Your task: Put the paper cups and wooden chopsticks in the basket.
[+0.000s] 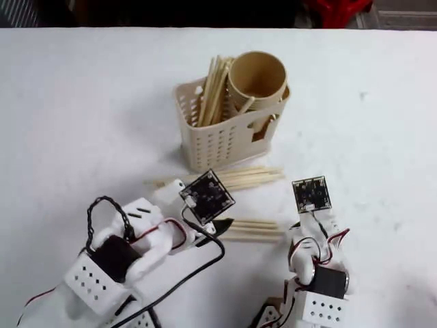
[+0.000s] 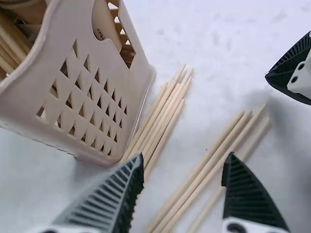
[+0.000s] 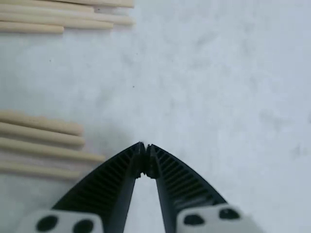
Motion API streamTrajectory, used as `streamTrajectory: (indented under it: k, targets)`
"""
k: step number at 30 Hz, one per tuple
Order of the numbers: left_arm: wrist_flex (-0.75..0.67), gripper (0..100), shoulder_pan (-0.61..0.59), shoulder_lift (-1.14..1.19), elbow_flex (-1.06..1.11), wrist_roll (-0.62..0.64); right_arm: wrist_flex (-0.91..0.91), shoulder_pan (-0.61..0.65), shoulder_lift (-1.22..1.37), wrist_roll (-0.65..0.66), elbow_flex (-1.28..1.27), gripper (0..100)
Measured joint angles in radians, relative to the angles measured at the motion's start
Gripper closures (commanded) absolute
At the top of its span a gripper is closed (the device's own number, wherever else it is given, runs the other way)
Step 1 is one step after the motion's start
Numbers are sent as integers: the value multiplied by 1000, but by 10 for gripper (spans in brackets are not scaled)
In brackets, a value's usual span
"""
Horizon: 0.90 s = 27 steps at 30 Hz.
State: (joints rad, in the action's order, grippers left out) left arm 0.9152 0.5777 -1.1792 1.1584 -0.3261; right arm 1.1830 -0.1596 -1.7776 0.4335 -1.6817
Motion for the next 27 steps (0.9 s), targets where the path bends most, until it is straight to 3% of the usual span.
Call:
streamTrajectory:
  k: [6,13,27]
  targets:
    - [20,740,0,52,-2,0,0,0,0,0,0,981]
    - [43,740,0,321,-95,-2,0,2,0,0,0,981]
    - [43,827,0,744,-261,-176,80,2,0,-3,0,981]
